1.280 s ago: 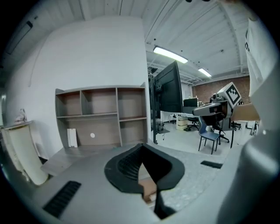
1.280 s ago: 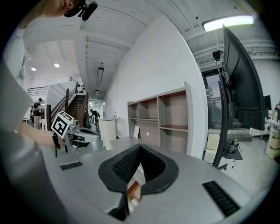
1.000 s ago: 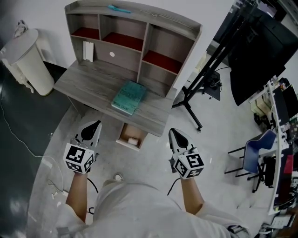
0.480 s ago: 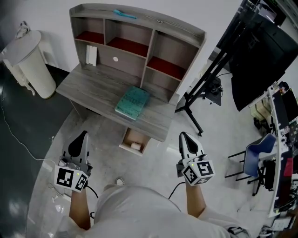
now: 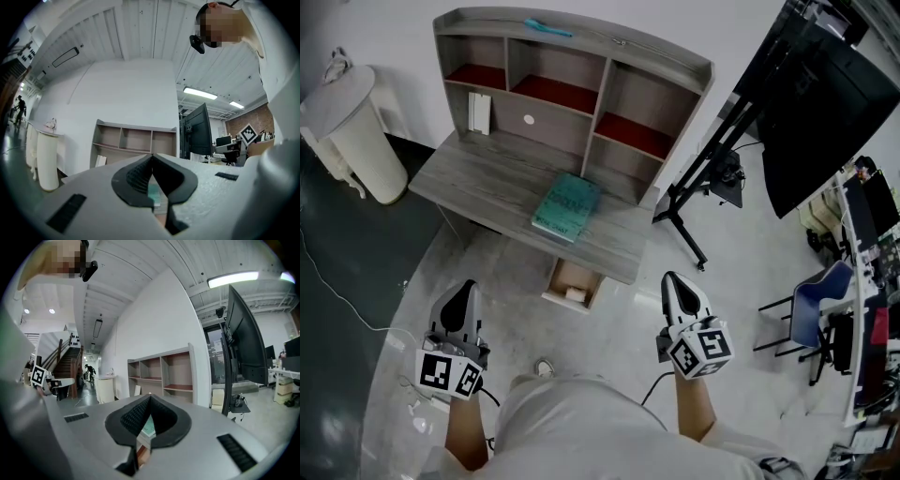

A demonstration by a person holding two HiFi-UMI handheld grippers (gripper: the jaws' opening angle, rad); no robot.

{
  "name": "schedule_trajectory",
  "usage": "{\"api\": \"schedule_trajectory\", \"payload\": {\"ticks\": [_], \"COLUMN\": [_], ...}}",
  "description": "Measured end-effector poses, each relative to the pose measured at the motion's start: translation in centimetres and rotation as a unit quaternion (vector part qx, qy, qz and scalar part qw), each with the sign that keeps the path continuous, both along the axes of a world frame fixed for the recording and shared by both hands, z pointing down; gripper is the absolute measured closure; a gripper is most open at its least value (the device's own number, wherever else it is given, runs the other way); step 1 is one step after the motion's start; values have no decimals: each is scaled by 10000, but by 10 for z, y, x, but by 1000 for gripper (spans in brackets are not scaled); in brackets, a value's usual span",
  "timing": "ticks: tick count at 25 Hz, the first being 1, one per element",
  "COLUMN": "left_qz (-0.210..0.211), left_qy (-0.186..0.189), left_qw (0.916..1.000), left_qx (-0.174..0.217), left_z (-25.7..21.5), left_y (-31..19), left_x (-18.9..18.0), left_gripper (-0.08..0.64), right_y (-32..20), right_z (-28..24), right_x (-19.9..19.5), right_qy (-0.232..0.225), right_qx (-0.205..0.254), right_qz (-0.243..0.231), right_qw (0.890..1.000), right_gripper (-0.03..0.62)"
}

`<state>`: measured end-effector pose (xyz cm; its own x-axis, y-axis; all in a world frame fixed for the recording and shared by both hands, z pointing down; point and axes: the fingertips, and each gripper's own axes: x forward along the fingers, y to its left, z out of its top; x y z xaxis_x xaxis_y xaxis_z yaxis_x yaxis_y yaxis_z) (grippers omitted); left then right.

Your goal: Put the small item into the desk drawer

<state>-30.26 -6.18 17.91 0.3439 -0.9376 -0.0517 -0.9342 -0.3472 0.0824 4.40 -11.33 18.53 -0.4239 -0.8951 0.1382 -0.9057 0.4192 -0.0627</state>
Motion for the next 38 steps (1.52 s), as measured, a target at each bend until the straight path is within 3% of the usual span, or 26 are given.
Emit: {"api": "schedule_trajectory", "payload": {"ticks": [9, 27, 38], "left_qz": [157, 386, 170], "left_qy": [144, 133, 225], "left_qw": [9996, 9991, 9996], "left_qx": [203, 122, 21], "left_z": [-6, -2, 12], "left_y": [0, -7, 9], "left_x": [-7, 6, 0], "left_gripper": [554, 554, 554], "right_y": [10, 5, -3], "right_z": [5, 4, 6], "right_x": [-25, -37, -60], "right_qy": [40, 237, 282], "right_qx": [-61, 5, 84], "right_qz": [-102, -173, -506], "right_qw": [9999, 9996, 9983], "right_gripper": [595, 595, 595]}}
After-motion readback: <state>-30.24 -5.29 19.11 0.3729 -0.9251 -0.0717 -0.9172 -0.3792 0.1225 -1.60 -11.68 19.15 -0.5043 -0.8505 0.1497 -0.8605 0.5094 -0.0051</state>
